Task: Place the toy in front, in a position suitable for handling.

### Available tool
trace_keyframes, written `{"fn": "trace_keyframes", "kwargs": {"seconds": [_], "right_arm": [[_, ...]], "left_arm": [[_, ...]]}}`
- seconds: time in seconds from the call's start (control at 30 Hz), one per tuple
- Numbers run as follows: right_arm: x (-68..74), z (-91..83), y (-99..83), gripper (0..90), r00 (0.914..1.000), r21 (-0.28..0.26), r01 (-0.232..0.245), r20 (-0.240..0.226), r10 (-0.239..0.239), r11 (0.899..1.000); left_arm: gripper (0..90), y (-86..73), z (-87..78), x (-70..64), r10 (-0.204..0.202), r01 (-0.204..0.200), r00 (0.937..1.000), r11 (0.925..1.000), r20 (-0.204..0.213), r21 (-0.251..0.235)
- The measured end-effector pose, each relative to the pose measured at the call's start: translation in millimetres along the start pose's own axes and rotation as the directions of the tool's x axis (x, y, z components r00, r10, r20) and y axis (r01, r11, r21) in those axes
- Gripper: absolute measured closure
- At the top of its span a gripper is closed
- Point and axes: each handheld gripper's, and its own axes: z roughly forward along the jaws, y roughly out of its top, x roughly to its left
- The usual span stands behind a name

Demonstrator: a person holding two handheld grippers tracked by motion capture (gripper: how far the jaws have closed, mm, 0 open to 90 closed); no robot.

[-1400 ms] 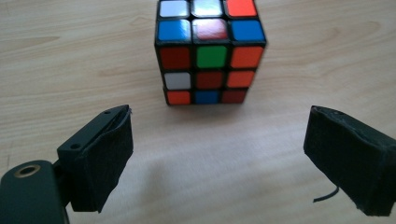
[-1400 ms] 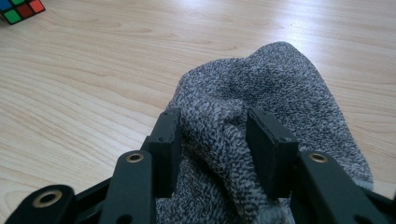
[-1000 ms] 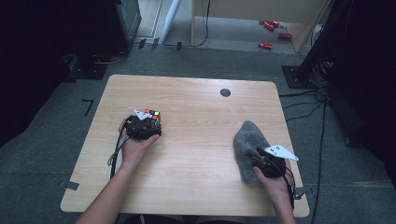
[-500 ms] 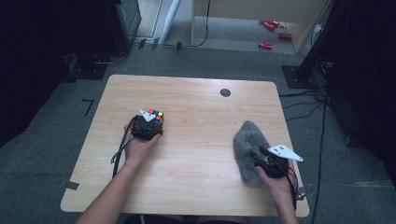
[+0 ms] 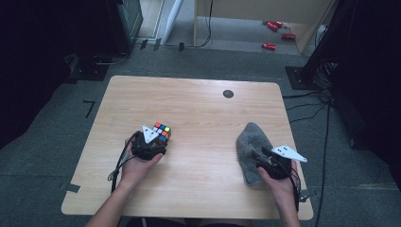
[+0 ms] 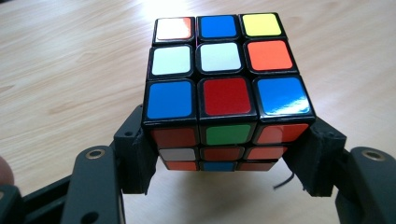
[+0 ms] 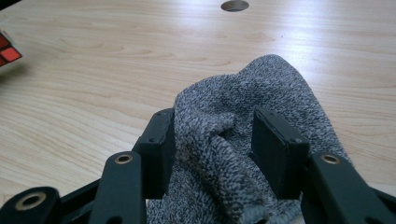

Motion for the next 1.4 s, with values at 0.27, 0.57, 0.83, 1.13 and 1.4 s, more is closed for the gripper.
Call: {"fn": "trace_keyframes", "kwargs": {"seconds": [0.27, 0.57, 0.83, 1.13, 1.4], "right_arm": [[1.2, 7.2, -5.6, 49.1, 0.9997, 0.036, 0.001, 0.026, -0.002, 0.999], [1.5, 14.4, -13.0, 59.7, 0.9999, 0.074, -0.004, -0.011, 0.005, 0.997], [12.7, 14.5, -18.8, 67.2, 0.9926, 0.098, 0.039, -0.118, -0.027, 0.994], [17.9, -1.2, -5.0, 31.5, 0.9918, -0.057, 0.068, -0.105, -0.074, 0.996], [19.7, 23.2, 16.7, 32.5, 0.9826, -0.043, 0.141, -0.116, -0.145, 0.989]], "left_arm": [[34.6, -19.7, -17.3, -26.4, 0.049, -0.049, 0.9974, 0.9988, 0.053, -0.011], [34.6, -34.4, -36.0, -39.1, 0.133, -0.128, 0.9774, 0.9910, 0.165, -0.039], [34.6, -42.3, -30.2, -43.7, 0.179, -0.181, 0.9595, 0.9834, 0.218, -0.010], [34.5, -44.9, -26.8, -42.3, 0.173, -0.178, 0.9535, 0.9840, 0.247, 0.000], [34.1, -46.0, -23.8, -40.6, 0.159, -0.165, 0.9548, 0.9863, 0.251, 0.003]]}}
